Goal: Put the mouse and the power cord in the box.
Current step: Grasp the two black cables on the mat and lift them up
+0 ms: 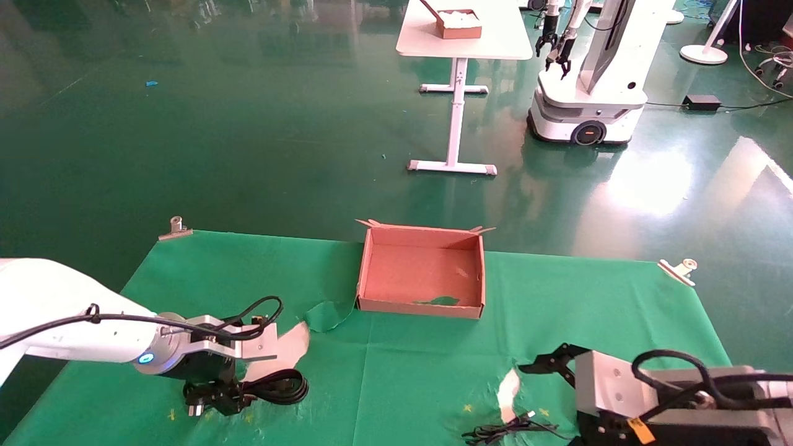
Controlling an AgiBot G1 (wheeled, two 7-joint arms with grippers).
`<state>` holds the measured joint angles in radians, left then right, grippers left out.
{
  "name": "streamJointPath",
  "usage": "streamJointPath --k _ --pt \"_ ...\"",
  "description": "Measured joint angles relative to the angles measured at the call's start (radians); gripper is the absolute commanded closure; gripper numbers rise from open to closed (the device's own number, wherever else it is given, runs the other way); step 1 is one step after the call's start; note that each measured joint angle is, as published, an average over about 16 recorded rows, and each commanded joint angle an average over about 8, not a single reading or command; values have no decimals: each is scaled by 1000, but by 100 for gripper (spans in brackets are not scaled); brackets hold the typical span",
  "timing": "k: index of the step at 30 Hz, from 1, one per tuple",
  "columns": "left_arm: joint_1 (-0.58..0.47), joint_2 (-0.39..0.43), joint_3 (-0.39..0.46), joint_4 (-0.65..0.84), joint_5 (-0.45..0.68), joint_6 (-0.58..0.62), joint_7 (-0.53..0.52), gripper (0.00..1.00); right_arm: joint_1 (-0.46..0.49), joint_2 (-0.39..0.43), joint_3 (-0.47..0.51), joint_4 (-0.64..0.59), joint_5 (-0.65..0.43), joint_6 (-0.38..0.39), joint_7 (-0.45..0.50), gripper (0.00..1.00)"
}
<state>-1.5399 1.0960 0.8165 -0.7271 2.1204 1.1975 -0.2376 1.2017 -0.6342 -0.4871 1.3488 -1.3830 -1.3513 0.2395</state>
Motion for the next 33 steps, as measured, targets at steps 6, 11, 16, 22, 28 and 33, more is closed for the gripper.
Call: streamJointPath --k 6,11,16,22,28,33 --pt "-20 19 2 58 1 -9 29 0 25 -46 -44 -3 -100 9 -2 0" --pt "-30 29 3 89 -1 -11 45 0 65 -121 -109 -22 -245 19 -1 0" --pt "-35 35 2 108 -4 -14 58 0 113 -220 -185 -74 -408 29 0 0" --pt "-40 39 1 124 -6 -17 68 0 156 -330 -258 -172 -558 51 -8 0" --pt "-43 42 1 135 -7 -19 75 41 180 -404 -299 -265 -641 73 -22 39" --pt "-44 44 1 140 -7 -20 77 100 188 -431 -311 -304 -668 87 -31 100"
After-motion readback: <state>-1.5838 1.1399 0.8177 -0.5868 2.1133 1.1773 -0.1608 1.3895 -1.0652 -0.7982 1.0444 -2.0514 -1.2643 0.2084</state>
